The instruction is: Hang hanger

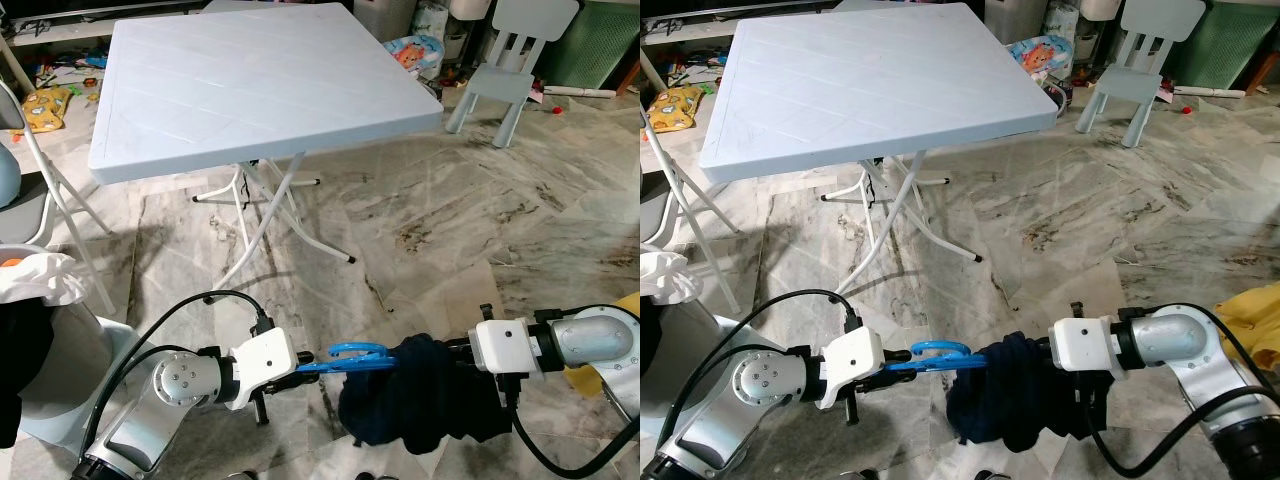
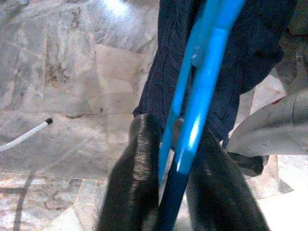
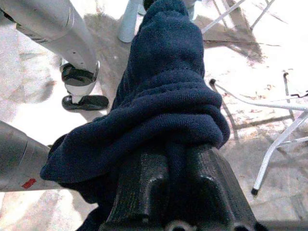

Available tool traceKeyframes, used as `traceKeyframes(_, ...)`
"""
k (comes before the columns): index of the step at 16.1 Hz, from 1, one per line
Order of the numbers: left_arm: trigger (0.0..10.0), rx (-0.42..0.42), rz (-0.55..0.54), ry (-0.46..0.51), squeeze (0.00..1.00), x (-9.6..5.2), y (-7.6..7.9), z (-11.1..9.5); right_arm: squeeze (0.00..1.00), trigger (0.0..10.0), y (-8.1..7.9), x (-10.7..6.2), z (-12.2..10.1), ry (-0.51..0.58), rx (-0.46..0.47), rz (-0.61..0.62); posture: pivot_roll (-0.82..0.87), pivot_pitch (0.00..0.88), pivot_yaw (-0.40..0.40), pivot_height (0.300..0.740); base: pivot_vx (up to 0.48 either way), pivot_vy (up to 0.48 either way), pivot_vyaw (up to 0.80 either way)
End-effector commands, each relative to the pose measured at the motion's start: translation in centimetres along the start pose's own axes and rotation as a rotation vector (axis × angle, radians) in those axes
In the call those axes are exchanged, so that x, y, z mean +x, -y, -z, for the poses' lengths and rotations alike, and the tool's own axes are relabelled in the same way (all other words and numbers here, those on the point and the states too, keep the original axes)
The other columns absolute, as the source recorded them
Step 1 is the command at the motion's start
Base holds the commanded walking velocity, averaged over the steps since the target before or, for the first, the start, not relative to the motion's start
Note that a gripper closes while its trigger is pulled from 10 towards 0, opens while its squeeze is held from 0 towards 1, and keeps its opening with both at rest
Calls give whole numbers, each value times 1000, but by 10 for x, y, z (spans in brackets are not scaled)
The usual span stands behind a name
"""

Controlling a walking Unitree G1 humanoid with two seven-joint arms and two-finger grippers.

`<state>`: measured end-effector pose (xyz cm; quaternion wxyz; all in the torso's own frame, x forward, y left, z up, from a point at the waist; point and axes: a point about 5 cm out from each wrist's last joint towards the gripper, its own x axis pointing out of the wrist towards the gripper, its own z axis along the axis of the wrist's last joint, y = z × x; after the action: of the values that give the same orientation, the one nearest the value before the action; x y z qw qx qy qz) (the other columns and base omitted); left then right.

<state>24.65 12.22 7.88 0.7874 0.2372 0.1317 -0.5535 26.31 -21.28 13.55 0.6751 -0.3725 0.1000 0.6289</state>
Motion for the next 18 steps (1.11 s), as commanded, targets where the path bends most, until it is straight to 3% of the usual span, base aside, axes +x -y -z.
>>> traceKeyframes(1, 0, 0, -5, 2, 0, 2, 0, 0, 0, 10000, 2, -5, -5, 10, -28, -4, -13, 145, -41, 740, 0, 0, 0)
traceKeyframes(5, 0, 4, -6, 20, 0, 4, 0, -2, 0, 10000, 1, -2, -5, 16, -13, -6, -11, 143, -42, 740, 0, 0, 0)
traceKeyframes(6, 0, 3, -12, 26, 0, 5, 1, -2, 200, 10000, 2, 0, -6, 23, 2, -8, -10, 143, -44, 740, 0, 0, 0)
traceKeyframes(7, 0, -3, -18, 31, 0, 5, 1, -2, 1000, 10000, 1, 1, -5, 28, 34, -23, -9, 143, -47, 740, 0, 0, 0)
traceKeyframes(9, 0, -29, -24, 35, 0, 7, 3, 1, 1000, 10000, 4, 1, 0, 4, 145, -23, -6, 141, -52, 740, 0, 0, 0)
traceKeyframes(13, 0, -113, -117, 56, 0, 6, 1, 13, 1000, 10000, 25, 4, 5, -47, 106, 108, -3, 132, -66, 740, 0, 0, 0)
traceKeyframes(18, 0, -181, -216, 90, 0, 8, -5, 19, 1000, 10000, 35, 13, 3, -57, 89, 170, 5, 112, -71, 740, 0, 0, 0)
